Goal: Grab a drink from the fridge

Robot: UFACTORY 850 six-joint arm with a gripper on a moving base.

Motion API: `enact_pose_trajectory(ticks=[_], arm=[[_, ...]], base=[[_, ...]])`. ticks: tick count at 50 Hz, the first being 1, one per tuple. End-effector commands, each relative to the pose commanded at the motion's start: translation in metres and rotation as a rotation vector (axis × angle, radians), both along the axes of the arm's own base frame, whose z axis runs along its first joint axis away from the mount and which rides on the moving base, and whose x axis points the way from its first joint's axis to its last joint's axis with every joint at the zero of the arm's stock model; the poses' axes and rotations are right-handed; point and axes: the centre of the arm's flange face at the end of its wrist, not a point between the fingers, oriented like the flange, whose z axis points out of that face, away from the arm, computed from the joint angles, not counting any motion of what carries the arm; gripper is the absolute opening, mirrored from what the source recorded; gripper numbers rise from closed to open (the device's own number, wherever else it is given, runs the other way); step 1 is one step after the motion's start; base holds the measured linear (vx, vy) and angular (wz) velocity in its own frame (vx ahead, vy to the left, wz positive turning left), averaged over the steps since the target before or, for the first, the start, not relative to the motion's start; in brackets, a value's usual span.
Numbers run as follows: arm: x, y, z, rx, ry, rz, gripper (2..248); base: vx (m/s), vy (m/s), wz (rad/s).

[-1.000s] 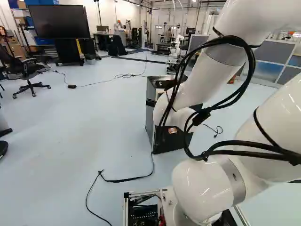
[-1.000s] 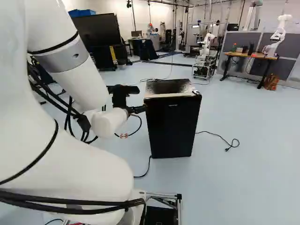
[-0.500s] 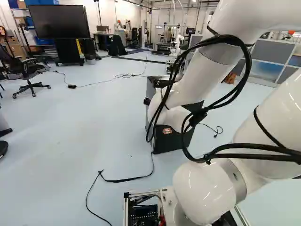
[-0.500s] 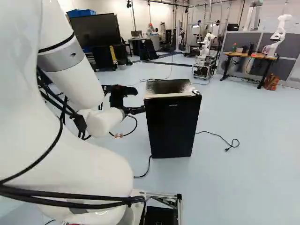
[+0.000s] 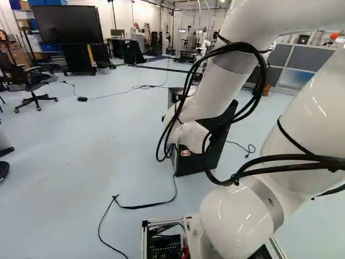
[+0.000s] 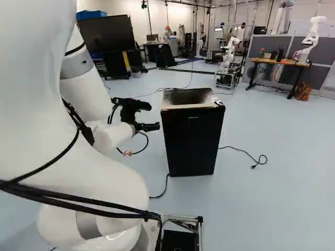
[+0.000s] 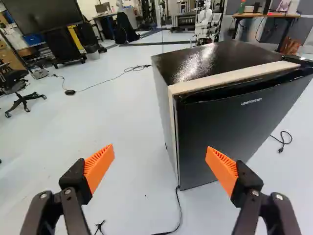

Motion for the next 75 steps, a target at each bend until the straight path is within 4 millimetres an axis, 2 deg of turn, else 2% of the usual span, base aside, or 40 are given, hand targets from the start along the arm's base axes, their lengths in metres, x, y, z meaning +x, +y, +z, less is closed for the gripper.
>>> enact_pose_trajectory(ticks=[20,75], arm=[[0.005,0.017,-0.015,-0.001,0.009,-0.067,247],[0.049,0.073,-0.062,-0.08,-0.068,-0.319,247]], base=[[0.0,0.0,0.0],[0.0,0.0,0.0]])
